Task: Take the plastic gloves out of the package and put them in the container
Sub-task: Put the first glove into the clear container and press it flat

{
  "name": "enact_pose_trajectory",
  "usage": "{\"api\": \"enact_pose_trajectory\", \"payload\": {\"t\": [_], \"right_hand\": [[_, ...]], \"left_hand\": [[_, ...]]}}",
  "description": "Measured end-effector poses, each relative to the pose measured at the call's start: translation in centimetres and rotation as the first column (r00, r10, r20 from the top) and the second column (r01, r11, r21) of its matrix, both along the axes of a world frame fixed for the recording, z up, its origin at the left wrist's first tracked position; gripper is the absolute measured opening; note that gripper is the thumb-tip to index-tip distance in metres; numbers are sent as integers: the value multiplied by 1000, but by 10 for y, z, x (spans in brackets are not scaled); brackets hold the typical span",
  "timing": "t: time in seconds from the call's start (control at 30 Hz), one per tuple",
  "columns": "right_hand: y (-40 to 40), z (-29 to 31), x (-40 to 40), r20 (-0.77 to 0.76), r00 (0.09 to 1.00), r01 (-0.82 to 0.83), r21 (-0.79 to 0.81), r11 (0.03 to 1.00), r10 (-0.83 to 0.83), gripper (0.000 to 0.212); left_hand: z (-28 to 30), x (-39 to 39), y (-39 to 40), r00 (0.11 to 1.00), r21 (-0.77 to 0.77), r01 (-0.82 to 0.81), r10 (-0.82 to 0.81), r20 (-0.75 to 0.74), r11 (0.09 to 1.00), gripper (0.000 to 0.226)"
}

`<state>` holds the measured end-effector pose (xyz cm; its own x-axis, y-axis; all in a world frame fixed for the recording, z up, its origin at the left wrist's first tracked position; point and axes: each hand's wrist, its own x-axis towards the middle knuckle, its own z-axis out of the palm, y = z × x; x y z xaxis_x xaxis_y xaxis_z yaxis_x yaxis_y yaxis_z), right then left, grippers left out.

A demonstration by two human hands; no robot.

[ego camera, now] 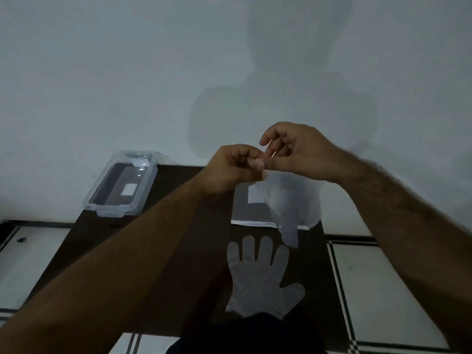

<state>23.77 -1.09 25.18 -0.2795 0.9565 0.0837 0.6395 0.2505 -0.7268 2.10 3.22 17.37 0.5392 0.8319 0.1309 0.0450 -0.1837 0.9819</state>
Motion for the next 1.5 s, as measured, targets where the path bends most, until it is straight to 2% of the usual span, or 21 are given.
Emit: {"api": "enact_pose_trajectory", "payload": {"t": [0.07,0.1,0.13,0.27,0.33,0.4,0.57,0.73,0.9,1.1,1.23,1.33,1.43,1.5], "right_hand": [[6,-1,-9,76,997,8,-34,999,-5,68],[10,-3,-14,119,993,6,-49,999,0,71],[16,-7,-19,126,992,3,-65,998,6,68],[47,-19,-50,-9,999,-34,-103,994,33,34],[64,-20,-76,-12,998,-55,-94,994,54,26],[81,-20,-107,4,997,-79,-103,991,80,22],[129,-27,-195,73,992,-92,-93,991,99,13],[174,-41,-281,125,990,-62,19,998,60,9],[229,-54,-346,203,979,-14,129,992,-12,8],[282,-60,-387,280,956,29,195,980,-84,4],[307,-52,-404,274,952,65,261,963,-139,5],[321,-36,-410,224,955,105,359,928,-194,6],[324,-15,-415,177,960,117,451,885,-217,12],[321,-5,-417,170,962,105,492,864,-213,17]], "left_hand": [[6,-22,6,999,-17,-54,54,3,998,30],[9,-34,9,996,-29,-93,93,-1,995,29],[13,-46,10,991,-34,-135,135,-14,990,28],[21,-104,16,964,-19,-239,235,-121,971,16],[20,-136,23,955,-19,-264,259,-147,964,13],[18,-168,34,940,-19,-296,288,-181,955,7],[11,-256,74,890,4,-356,340,-304,935,11],[5,-341,131,883,-31,-383,356,-305,923,25],[6,-397,197,885,-1,-341,321,-337,940,17],[5,-430,266,883,58,-285,285,-373,957,4],[4,-441,300,864,101,-318,332,-378,943,9],[3,-450,316,842,191,-369,414,-345,910,15],[9,-456,314,848,300,-415,484,-214,859,21],[12,-460,310,865,335,-420,484,-135,844,15]]}}
